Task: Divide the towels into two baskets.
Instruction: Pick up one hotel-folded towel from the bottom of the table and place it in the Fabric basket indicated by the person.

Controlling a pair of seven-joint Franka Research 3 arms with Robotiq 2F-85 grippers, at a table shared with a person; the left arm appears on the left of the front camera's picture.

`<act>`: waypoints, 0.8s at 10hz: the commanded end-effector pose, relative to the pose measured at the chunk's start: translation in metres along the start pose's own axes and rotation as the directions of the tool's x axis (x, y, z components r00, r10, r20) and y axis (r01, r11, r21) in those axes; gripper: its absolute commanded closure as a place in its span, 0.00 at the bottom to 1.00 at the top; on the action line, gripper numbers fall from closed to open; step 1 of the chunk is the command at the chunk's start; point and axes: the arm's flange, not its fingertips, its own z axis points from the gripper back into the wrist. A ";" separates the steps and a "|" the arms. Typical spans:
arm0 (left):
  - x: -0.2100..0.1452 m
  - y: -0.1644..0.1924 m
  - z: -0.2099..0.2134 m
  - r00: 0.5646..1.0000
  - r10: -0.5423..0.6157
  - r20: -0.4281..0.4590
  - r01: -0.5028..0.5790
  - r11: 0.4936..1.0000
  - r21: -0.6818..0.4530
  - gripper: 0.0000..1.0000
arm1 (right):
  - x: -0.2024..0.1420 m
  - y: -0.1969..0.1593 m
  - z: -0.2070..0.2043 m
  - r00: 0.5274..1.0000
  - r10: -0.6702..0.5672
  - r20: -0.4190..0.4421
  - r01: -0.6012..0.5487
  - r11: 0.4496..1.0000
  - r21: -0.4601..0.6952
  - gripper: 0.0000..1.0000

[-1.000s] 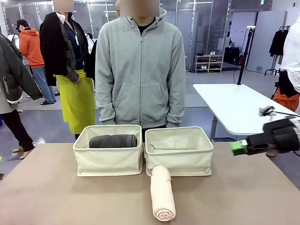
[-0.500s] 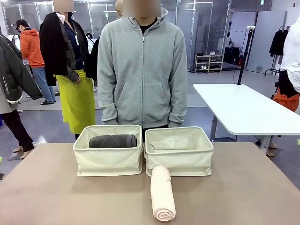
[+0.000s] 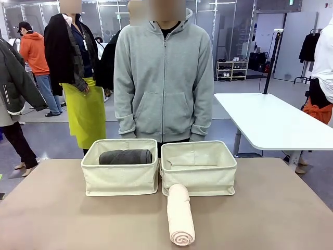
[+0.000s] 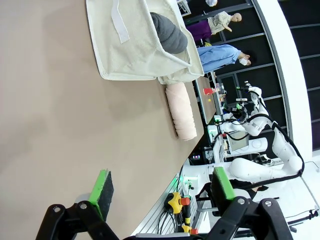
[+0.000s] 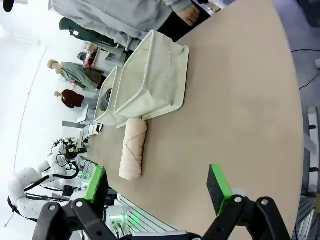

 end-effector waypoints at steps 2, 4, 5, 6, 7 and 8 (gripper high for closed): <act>-0.001 -0.005 0.004 1.000 0.011 -0.007 -0.011 1.000 0.005 0.00 | 0.003 0.001 -0.005 1.000 -0.002 0.014 0.002 1.000 0.004 0.00; -0.001 -0.005 0.004 1.000 0.011 -0.007 -0.011 1.000 0.005 0.00 | 0.003 0.001 -0.005 1.000 -0.002 0.014 0.002 1.000 0.004 0.00; -0.001 -0.005 0.004 1.000 0.011 -0.007 -0.011 1.000 0.005 0.00 | 0.003 0.001 -0.005 1.000 -0.002 0.014 0.002 1.000 0.004 0.00; -0.001 -0.005 0.004 1.000 0.011 -0.007 -0.011 1.000 0.005 0.00 | 0.003 0.001 -0.005 1.000 -0.002 0.014 0.002 1.000 0.004 0.00; -0.001 -0.005 0.004 1.000 0.011 -0.007 -0.011 1.000 0.005 0.00 | 0.003 0.001 -0.005 1.000 -0.002 0.014 0.002 1.000 0.004 0.00; -0.001 -0.005 0.004 1.000 0.011 -0.007 -0.011 1.000 0.005 0.00 | 0.003 0.001 -0.005 1.000 -0.002 0.014 0.002 1.000 0.004 0.00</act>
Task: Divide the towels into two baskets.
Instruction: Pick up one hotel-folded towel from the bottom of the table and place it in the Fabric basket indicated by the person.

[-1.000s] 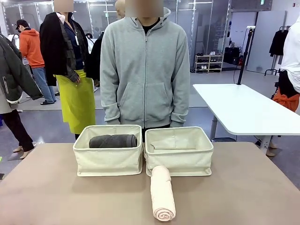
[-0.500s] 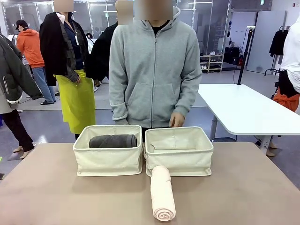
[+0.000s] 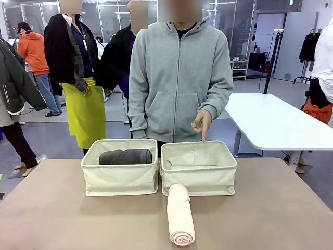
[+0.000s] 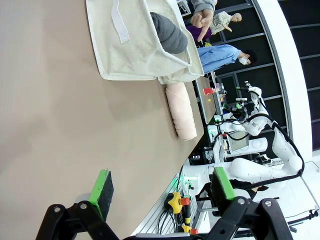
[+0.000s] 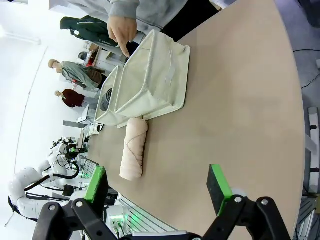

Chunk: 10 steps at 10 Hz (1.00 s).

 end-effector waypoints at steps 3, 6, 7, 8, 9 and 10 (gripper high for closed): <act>-0.001 -0.005 0.004 1.000 0.011 -0.007 -0.011 1.000 0.005 0.00 | -0.002 0.015 -0.025 0.997 0.045 -0.062 -0.050 0.996 -0.078 0.00; -0.001 -0.005 0.004 1.000 0.011 -0.007 -0.011 1.000 0.005 0.00 | -0.014 0.055 -0.099 0.985 -0.015 -0.170 -0.010 0.990 -0.142 0.00; -0.001 -0.005 0.004 1.000 0.011 -0.007 -0.011 1.000 0.005 0.00 | -0.023 0.072 -0.129 0.978 -0.025 -0.207 -0.014 0.983 -0.181 0.00; -0.001 -0.005 0.004 1.000 0.011 -0.007 -0.011 1.000 0.005 0.00 | -0.034 0.086 -0.155 0.967 -0.025 -0.252 -0.024 0.981 -0.191 0.00; -0.001 -0.005 0.004 1.000 0.011 -0.007 -0.011 1.000 0.005 0.00 | -0.046 0.100 -0.181 0.962 -0.031 -0.271 -0.033 0.973 -0.228 0.00; -0.001 -0.005 0.004 1.000 0.011 -0.007 -0.011 1.000 0.005 0.00 | -0.058 0.116 -0.210 0.956 -0.032 -0.293 -0.050 0.962 -0.269 0.00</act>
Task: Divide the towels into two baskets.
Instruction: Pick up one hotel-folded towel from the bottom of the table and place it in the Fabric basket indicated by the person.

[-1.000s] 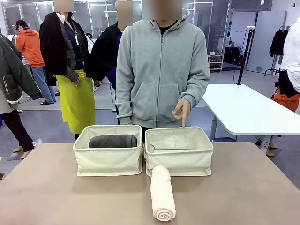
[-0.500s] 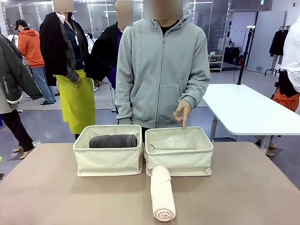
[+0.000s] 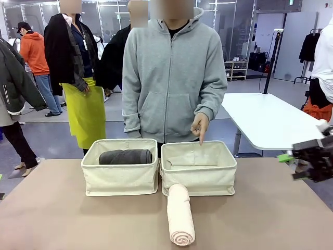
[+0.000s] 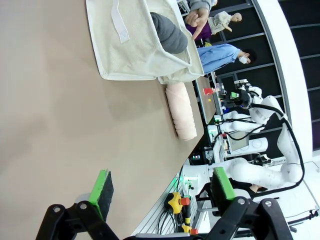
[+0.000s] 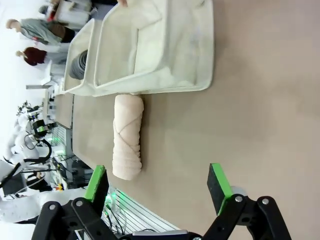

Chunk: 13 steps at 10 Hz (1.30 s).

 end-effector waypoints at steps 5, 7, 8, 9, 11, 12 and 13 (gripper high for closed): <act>-0.002 -0.005 0.004 1.000 0.011 -0.007 -0.011 1.000 0.005 0.00 | -0.070 0.136 -0.170 0.970 0.134 -0.204 -0.194 0.931 -0.308 0.00; -0.002 -0.005 0.004 1.000 0.011 -0.007 -0.011 1.000 0.005 0.00 | -0.078 0.152 -0.200 0.956 0.133 -0.263 -0.225 0.906 -0.358 0.00; -0.002 -0.005 0.004 1.000 0.011 -0.007 -0.011 1.000 0.005 0.00 | -0.082 0.157 -0.214 0.949 0.133 -0.286 -0.239 0.897 -0.373 0.00; -0.002 -0.005 0.004 1.000 0.011 -0.007 -0.011 1.000 0.005 0.00 | -0.084 0.159 -0.227 0.946 0.132 -0.295 -0.248 0.882 -0.400 0.00; -0.002 -0.005 0.004 1.000 0.011 -0.007 -0.011 1.000 0.005 0.00 | -0.080 0.164 -0.249 0.948 0.123 -0.295 -0.242 0.878 -0.413 0.00; -0.002 -0.005 0.004 1.000 0.011 -0.007 -0.011 1.000 0.005 0.00 | -0.079 0.168 -0.260 0.945 0.134 -0.298 -0.254 0.874 -0.414 0.00; -0.002 -0.005 0.004 1.000 0.011 -0.007 -0.011 1.000 0.005 0.00 | -0.080 0.170 -0.272 0.939 0.136 -0.316 -0.269 0.862 -0.430 0.00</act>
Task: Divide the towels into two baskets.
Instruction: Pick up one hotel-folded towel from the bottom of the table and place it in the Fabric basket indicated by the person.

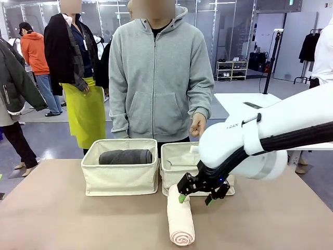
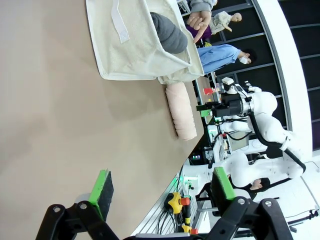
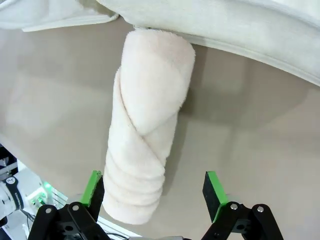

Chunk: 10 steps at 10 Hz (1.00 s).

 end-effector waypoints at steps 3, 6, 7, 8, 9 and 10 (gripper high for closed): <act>-0.001 -0.005 0.004 1.000 0.011 -0.007 -0.011 1.000 0.005 0.00 | 0.018 0.029 -0.038 1.000 0.007 -0.011 -0.008 0.997 -0.075 0.00; -0.001 -0.005 0.004 1.000 0.011 -0.007 -0.011 1.000 0.005 0.00 | 0.018 0.032 -0.065 0.997 0.040 -0.070 -0.048 0.993 -0.109 0.00; -0.001 -0.005 0.004 1.000 0.011 -0.007 -0.011 1.000 0.005 0.00 | 0.017 0.033 -0.073 0.996 0.057 -0.074 -0.065 0.992 -0.110 0.00; -0.001 -0.005 0.004 1.000 0.011 -0.007 -0.011 1.000 0.005 0.00 | 0.017 0.034 -0.079 0.995 0.073 -0.073 -0.081 0.990 -0.114 0.00; -0.001 -0.005 0.004 1.000 0.011 -0.007 -0.011 1.000 0.005 0.00 | 0.017 0.033 -0.081 0.991 0.104 -0.085 -0.114 0.986 -0.123 0.09; -0.001 -0.005 0.004 1.000 0.011 -0.007 -0.011 1.000 0.005 0.00 | 0.017 0.032 -0.080 0.991 0.106 -0.085 -0.116 0.986 -0.120 0.19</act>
